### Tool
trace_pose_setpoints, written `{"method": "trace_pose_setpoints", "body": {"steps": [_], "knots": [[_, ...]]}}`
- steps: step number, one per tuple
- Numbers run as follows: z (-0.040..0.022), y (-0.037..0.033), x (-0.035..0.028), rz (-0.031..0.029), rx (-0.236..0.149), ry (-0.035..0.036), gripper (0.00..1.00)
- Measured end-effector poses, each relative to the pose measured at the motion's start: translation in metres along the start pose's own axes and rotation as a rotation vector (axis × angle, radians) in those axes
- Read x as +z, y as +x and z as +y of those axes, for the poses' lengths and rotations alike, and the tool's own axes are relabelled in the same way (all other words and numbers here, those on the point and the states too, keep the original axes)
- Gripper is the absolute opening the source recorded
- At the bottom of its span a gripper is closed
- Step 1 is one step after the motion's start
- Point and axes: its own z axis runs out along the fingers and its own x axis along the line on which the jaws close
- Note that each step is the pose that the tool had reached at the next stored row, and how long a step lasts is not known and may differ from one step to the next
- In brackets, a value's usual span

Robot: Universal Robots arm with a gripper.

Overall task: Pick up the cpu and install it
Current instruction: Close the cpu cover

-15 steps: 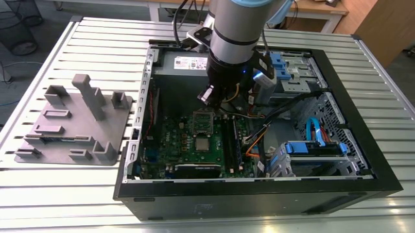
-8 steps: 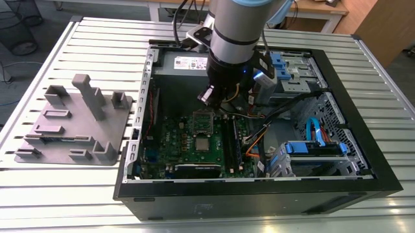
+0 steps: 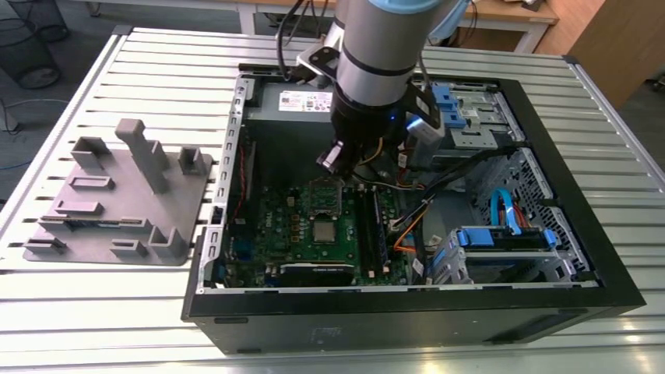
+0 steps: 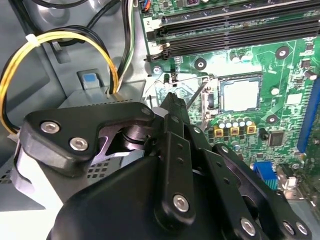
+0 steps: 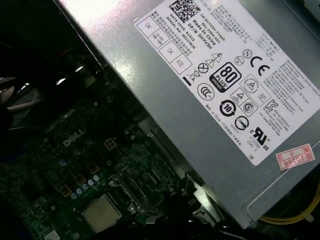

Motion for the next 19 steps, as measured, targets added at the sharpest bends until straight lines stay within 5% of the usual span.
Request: {"method": "trace_pose_setpoints", "body": {"steps": [19], "knots": [[-0.019, 0.0229, -0.0025, 0.0041, -0.025, 0.0007, 0.11]]}}
